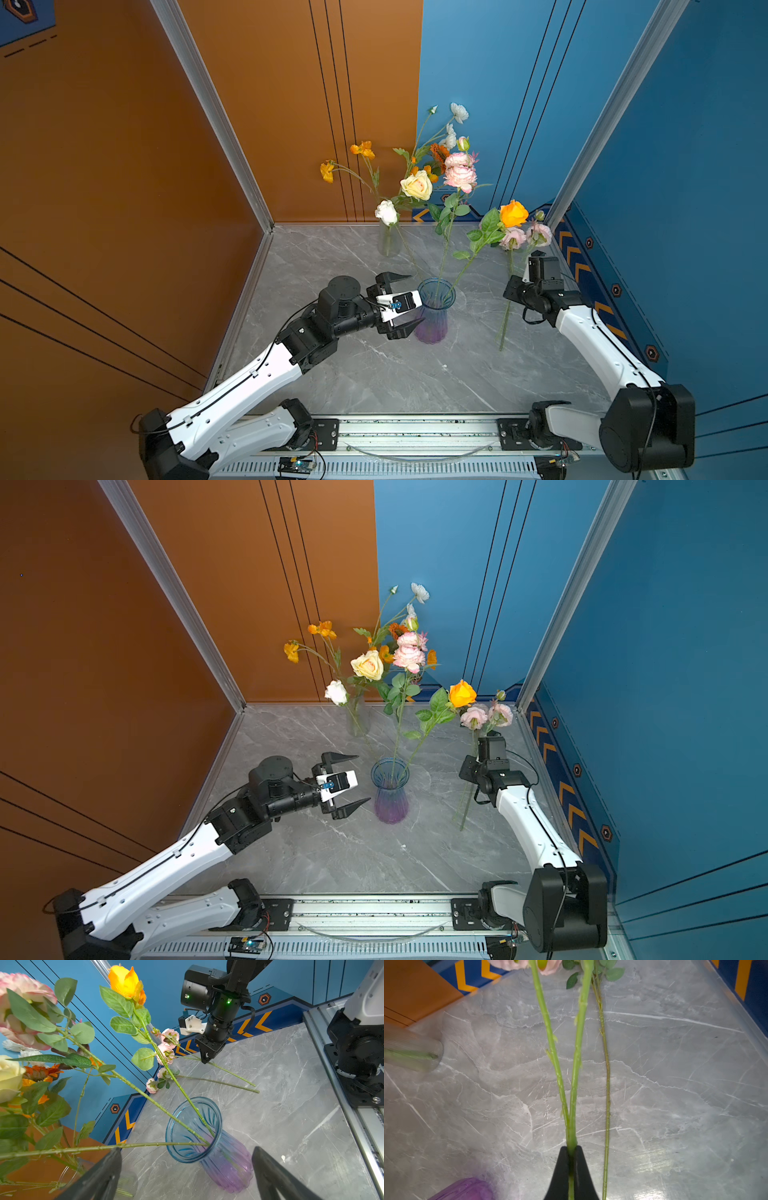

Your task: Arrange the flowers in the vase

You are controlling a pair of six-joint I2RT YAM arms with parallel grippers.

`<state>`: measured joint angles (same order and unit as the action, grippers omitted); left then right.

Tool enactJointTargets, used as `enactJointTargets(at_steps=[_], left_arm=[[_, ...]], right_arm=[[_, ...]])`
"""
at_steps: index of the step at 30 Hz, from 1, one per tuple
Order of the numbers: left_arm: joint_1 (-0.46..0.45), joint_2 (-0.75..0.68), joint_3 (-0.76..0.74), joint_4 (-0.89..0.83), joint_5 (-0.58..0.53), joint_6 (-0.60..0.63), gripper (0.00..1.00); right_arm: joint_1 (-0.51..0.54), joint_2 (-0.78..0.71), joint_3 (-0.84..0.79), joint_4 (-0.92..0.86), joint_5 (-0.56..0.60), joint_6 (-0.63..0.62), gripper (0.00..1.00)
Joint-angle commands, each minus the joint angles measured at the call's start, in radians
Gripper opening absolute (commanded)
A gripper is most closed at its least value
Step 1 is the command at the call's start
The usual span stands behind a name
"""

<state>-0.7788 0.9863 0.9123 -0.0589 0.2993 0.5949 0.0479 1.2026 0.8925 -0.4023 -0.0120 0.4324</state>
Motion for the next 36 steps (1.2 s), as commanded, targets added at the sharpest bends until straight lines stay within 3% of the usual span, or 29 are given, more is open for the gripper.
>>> enactJointTargets(at_steps=[1,7,11,17,22,26,31,36], left_arm=[[0.009,0.003,-0.012,-0.001,0.057,-0.009,0.98],[0.015,0.005,-0.009,-0.006,0.08,-0.013,0.98],[0.017,0.009,0.001,-0.025,0.079,-0.01,0.98],[0.016,0.022,0.0,-0.022,0.076,-0.012,0.98],[0.011,0.037,0.005,-0.027,0.08,-0.02,0.98],[-0.006,0.048,0.02,-0.045,0.093,-0.022,0.98],[-0.01,0.066,0.044,-0.094,0.107,-0.009,0.98],[-0.008,0.055,0.042,-0.105,0.094,0.006,0.98]], right_arm=[[-0.034,-0.09,0.0,0.028,0.007,0.08,0.0],[0.028,-0.293,0.051,0.038,0.131,0.042,0.0],[0.118,-0.467,-0.019,0.228,0.243,-0.097,0.0],[0.204,-0.624,-0.084,0.408,0.225,-0.227,0.0],[0.264,-0.569,0.007,0.424,0.054,-0.256,0.0],[0.372,-0.458,0.075,0.49,-0.051,-0.247,0.0],[0.607,-0.339,0.128,0.577,0.018,-0.382,0.0],[0.763,-0.212,0.118,0.673,0.059,-0.467,0.0]])
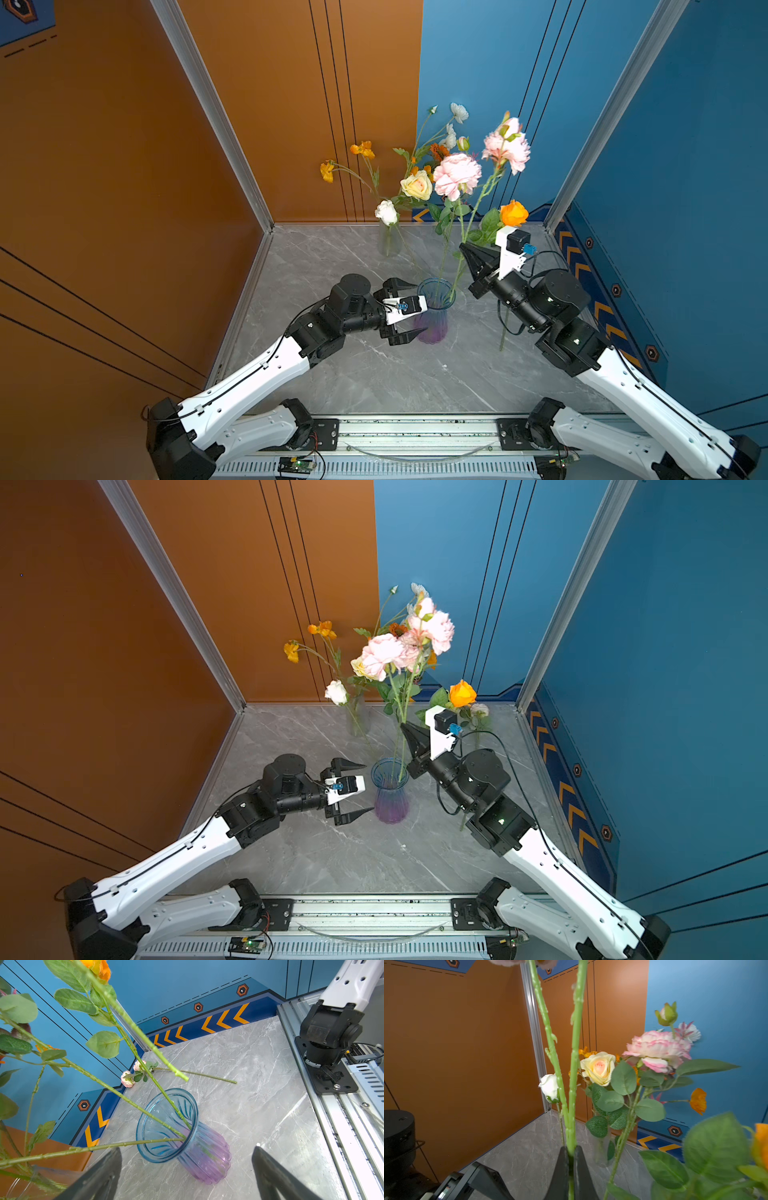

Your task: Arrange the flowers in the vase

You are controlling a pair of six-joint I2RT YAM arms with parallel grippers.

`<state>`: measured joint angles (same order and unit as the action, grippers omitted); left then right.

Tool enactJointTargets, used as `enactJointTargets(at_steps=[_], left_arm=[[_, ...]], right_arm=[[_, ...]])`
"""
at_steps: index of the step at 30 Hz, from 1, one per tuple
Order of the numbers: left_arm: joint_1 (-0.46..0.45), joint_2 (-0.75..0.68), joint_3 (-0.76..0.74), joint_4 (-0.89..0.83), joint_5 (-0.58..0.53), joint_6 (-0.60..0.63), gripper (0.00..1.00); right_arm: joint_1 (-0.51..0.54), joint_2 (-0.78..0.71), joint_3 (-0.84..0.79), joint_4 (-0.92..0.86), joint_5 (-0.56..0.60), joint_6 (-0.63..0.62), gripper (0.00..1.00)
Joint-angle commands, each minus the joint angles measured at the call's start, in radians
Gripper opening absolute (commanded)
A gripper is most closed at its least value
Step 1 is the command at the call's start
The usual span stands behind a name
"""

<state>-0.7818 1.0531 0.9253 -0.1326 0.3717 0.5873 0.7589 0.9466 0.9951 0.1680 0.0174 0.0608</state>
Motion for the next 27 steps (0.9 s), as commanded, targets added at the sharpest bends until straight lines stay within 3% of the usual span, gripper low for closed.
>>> enactJointTargets(at_steps=[1,8,14,21,27], left_arm=[[-0.005,-0.016,0.029,-0.033,0.021,0.017,0.98],[-0.001,-0.079,0.056,-0.098,0.035,0.029,0.98],[-0.014,-0.13,0.031,-0.126,-0.019,0.032,0.98],[-0.042,-0.132,0.008,-0.13,-0.041,0.034,0.98],[-0.041,-0.111,0.005,-0.13,-0.036,0.032,0.98]], right_arm=[[0.074,0.061,-0.004,0.137,0.047,-0.126,0.0],[0.132,0.138,-0.174,0.355,0.135,-0.275,0.0],[0.13,0.153,-0.226,0.417,0.196,-0.286,0.0],[0.119,0.138,-0.08,0.186,0.101,-0.217,0.0],[0.134,0.092,-0.101,0.247,0.114,-0.216,0.0]])
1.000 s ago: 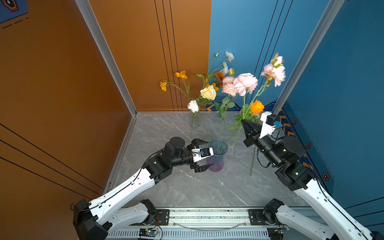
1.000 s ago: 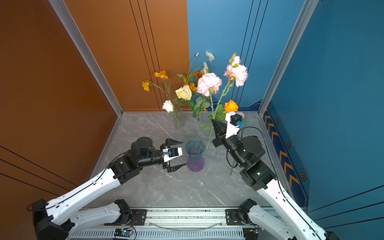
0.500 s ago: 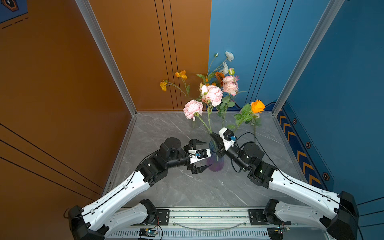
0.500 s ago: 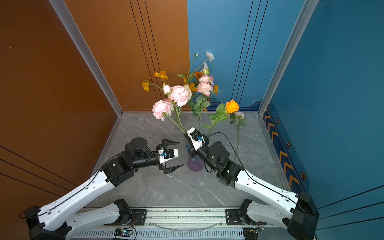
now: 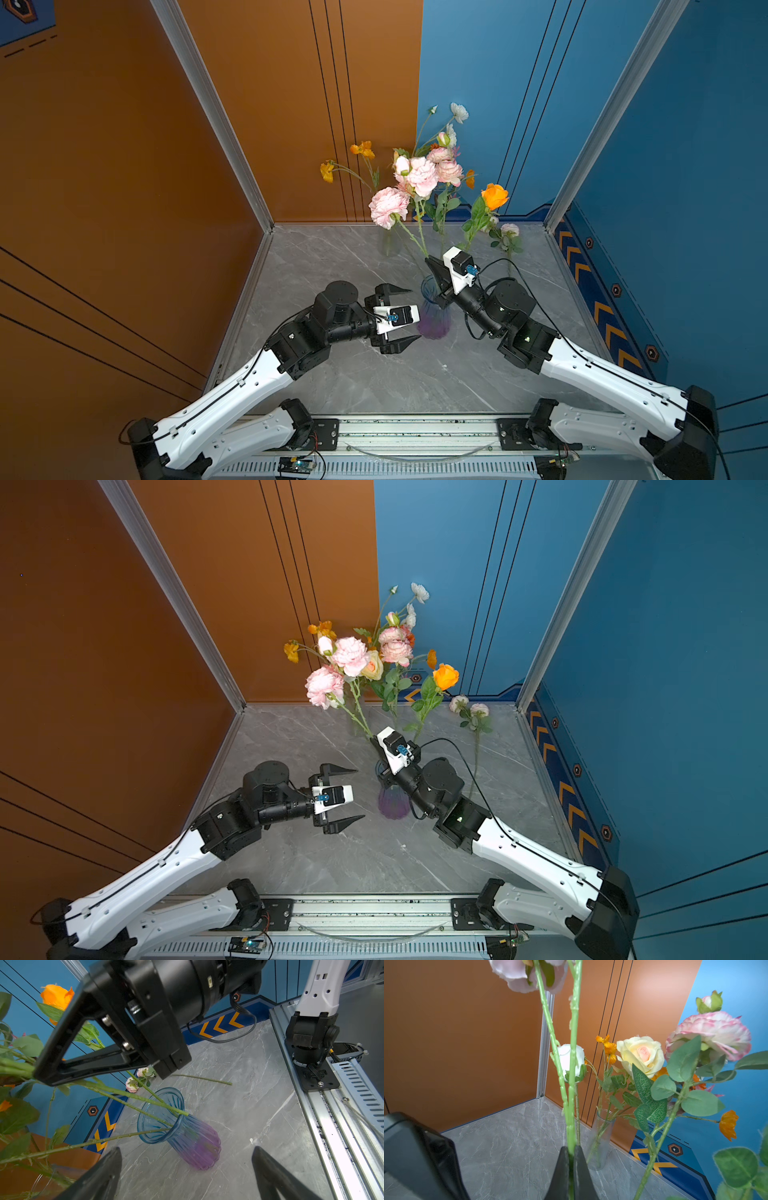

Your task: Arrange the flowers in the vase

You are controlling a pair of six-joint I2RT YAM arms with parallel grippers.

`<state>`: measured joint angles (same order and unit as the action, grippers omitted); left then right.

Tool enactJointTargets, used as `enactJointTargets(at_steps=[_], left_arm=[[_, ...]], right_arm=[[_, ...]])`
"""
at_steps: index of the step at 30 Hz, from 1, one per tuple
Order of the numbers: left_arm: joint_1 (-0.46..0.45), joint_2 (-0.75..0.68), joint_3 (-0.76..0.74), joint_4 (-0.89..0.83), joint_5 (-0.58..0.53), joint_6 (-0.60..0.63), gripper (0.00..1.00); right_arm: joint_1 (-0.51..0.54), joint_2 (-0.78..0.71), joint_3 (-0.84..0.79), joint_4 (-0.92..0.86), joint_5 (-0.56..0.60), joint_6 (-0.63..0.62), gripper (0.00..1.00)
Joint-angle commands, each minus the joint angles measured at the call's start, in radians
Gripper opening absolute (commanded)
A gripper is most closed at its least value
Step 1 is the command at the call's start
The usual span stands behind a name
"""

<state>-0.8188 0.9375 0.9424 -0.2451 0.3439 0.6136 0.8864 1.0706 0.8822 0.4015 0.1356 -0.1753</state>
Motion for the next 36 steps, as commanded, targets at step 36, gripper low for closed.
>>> enactJointTargets(at_steps=[36], left_arm=[[-0.008,0.05,-0.006,-0.005,0.039,-0.018,0.98]], right_arm=[[-0.09,-0.005,-0.342,0.259,0.001,-0.027,0.11]])
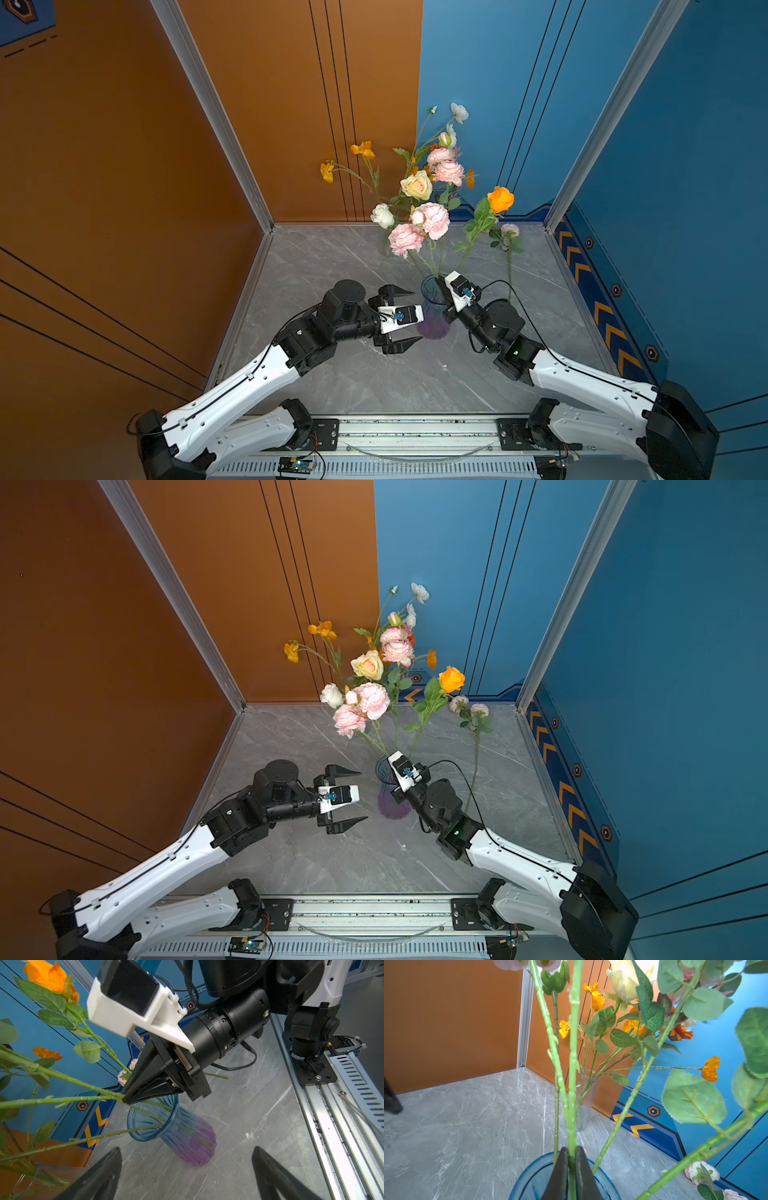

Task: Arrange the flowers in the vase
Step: 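Open the right gripper and move it to the pink rose spray on the table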

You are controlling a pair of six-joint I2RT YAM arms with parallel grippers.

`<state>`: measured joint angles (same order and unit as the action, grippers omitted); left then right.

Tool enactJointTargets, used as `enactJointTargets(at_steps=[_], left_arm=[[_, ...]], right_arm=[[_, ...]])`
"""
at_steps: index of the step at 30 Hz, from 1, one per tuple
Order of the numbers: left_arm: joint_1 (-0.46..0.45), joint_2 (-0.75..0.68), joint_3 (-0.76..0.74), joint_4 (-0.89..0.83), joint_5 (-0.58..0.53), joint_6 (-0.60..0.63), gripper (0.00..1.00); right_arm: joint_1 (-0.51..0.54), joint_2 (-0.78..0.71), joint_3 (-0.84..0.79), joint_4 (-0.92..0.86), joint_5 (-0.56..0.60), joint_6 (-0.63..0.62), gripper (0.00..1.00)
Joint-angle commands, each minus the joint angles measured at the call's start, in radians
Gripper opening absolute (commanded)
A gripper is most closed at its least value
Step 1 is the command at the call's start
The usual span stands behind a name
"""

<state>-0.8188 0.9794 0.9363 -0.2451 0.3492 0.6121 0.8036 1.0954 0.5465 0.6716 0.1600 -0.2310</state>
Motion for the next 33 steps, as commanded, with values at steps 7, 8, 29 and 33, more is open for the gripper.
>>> enactJointTargets(at_steps=[7,8,29,33], left_arm=[[-0.019,0.015,0.001,-0.008,0.042,-0.016,0.98],[-0.021,0.015,0.002,-0.009,0.042,-0.017,0.98],[-0.125,0.071,0.028,-0.042,0.08,-0.024,0.98],[-0.192,0.131,0.031,-0.002,-0.039,-0.053,0.98]], right_arm=[[-0.007,-0.047,-0.015,-0.055,-0.028,0.055,0.12],[-0.007,-0.051,-0.017,-0.06,-0.031,0.061,0.12],[-0.016,-0.189,0.036,-0.351,0.317,0.19,0.6],[-0.202,-0.142,0.21,-0.792,0.488,0.436,0.74]])
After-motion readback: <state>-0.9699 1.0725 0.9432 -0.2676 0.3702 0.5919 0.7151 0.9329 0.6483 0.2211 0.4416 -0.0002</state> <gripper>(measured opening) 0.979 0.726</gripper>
